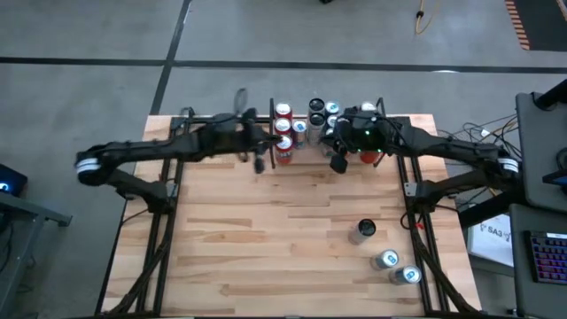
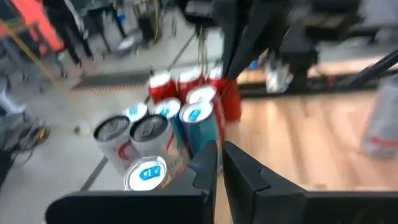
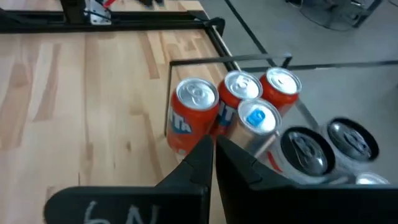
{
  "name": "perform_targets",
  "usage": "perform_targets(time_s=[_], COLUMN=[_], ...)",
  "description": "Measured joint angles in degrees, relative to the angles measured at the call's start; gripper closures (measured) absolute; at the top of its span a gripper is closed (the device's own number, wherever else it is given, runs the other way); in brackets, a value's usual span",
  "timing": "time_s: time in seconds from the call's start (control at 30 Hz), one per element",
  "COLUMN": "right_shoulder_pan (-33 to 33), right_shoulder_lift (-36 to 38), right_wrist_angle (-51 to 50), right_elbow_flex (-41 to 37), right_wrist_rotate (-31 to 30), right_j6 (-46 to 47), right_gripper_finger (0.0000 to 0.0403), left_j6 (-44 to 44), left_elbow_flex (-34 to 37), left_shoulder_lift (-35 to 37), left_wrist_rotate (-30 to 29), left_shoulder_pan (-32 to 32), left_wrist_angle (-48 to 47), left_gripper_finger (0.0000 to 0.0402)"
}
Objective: Place canned beverage on shelf
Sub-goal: Put the blue soda can on the shelf
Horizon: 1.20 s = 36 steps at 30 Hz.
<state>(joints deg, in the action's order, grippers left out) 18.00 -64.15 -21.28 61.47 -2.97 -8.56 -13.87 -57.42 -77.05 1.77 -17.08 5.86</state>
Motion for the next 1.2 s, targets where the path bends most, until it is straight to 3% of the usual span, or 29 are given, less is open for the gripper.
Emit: perform_targets(time_s=[0.2, 0.47, 0.63, 1.2], right_shoulder_pan=[0.8, 0.9, 0.9, 0.9], right_shoulder_lift=[3.5, 4.6, 4.4, 4.4], right_wrist_angle=[0.8, 0.8, 0.8, 1.0], right_elbow_flex=[-1.9, -2.6, -2.6, -2.6], right_wrist_rotate=[-0.1, -0.1, -0.1, -0.1], right_j6=[-1.7, -5.3, -5.6, -5.7], right_gripper_finger=[0.0394, 0.0394, 0.0394, 0.0394], left_j6=[-0.8, -1.2, -4.2, -3.6], left_elbow_flex=[-11.7, -22.8, -25.4, -27.0], left_shoulder_lift=[-12.9, -23.2, -25.5, -29.4], left_wrist_rotate=[-7.8, -10.7, -12.3, -14.4], left_shoulder_pan=[-0.4, -0.3, -0.5, -2.7], left_wrist_angle=[-10.0, -19.7, -23.3, -22.1], left_gripper_finger=[0.04, 0.0401, 0.0401, 0.0402])
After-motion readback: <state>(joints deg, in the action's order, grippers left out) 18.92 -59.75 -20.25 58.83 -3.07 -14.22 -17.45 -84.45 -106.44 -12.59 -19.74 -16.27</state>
